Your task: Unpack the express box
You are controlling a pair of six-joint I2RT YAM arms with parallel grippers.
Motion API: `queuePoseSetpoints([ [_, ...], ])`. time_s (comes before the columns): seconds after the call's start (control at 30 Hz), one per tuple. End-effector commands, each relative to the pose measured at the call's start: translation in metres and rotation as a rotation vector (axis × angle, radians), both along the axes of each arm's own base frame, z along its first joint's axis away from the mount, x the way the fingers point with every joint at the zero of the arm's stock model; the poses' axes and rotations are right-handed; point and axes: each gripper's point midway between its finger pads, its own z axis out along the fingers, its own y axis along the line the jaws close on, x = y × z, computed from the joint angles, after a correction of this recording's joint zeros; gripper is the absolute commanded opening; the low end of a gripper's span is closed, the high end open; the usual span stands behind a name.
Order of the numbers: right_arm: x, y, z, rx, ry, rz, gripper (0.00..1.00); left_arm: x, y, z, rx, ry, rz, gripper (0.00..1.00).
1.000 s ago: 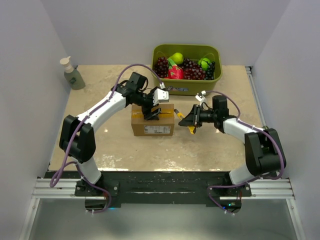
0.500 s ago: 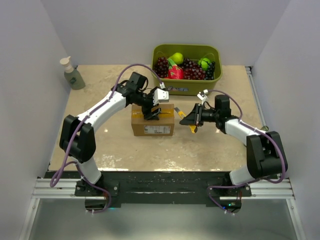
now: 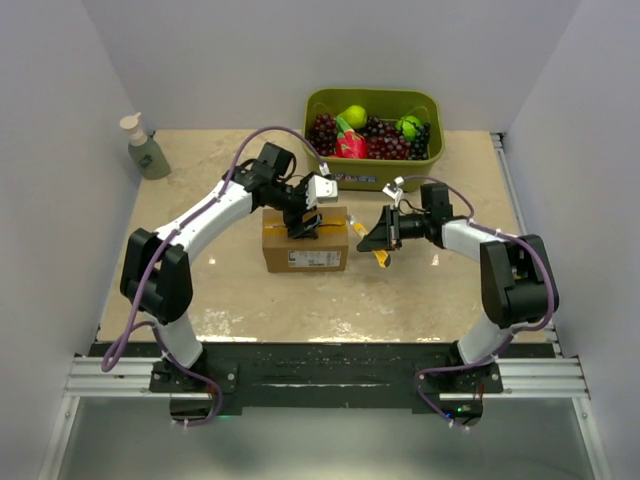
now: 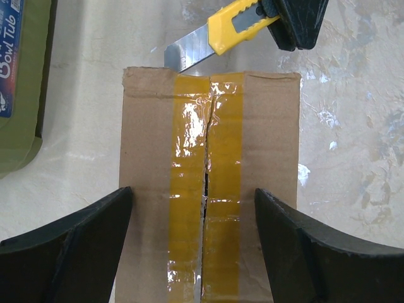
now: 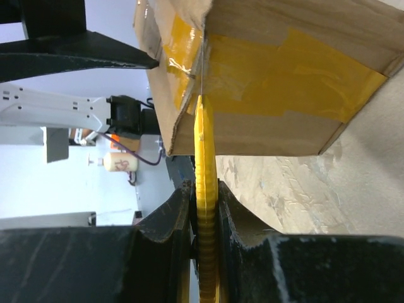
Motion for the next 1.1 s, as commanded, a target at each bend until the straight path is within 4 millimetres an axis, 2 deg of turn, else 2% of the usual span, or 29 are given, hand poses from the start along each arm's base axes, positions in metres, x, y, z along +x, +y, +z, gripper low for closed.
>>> queuePoseSetpoints([
  [0.0, -0.028, 0.013, 0.022, 0.076, -0.011, 0.171, 0.0, -0.019, 0.014, -0.052, 0.136, 0.138, 0.013, 0.82],
  [0.17, -0.038, 0.016, 0.021, 0.102, 0.03, 0.206, 0.0, -0.015, 0.015, -0.055, 0.149, 0.123, 0.02, 0.82],
  [0.53, -0.053, 0.014, 0.022, 0.12, 0.084, 0.206, 0.0, 0.011, 0.022, -0.056, 0.197, 0.046, 0.113, 0.82],
  [0.7, -0.061, 0.012, 0.023, 0.126, 0.099, 0.208, 0.0, 0.016, 0.034, -0.06, 0.234, 0.016, 0.116, 0.82],
  [0.77, -0.063, 0.013, 0.029, 0.16, 0.103, 0.226, 0.0, 0.019, 0.037, -0.06, 0.241, 0.005, 0.113, 0.81],
  [0.83, -0.072, 0.012, 0.032, 0.187, 0.177, 0.242, 0.0, 0.021, 0.038, -0.059, 0.248, -0.012, 0.1, 0.82],
  [0.87, -0.074, 0.013, 0.036, 0.203, 0.134, 0.258, 0.0, 0.022, 0.038, -0.058, 0.247, -0.015, 0.1, 0.82],
  [1.07, -0.093, 0.016, 0.042, 0.219, 0.142, 0.3, 0.0, 0.028, 0.036, -0.056, 0.248, -0.028, 0.098, 0.82],
])
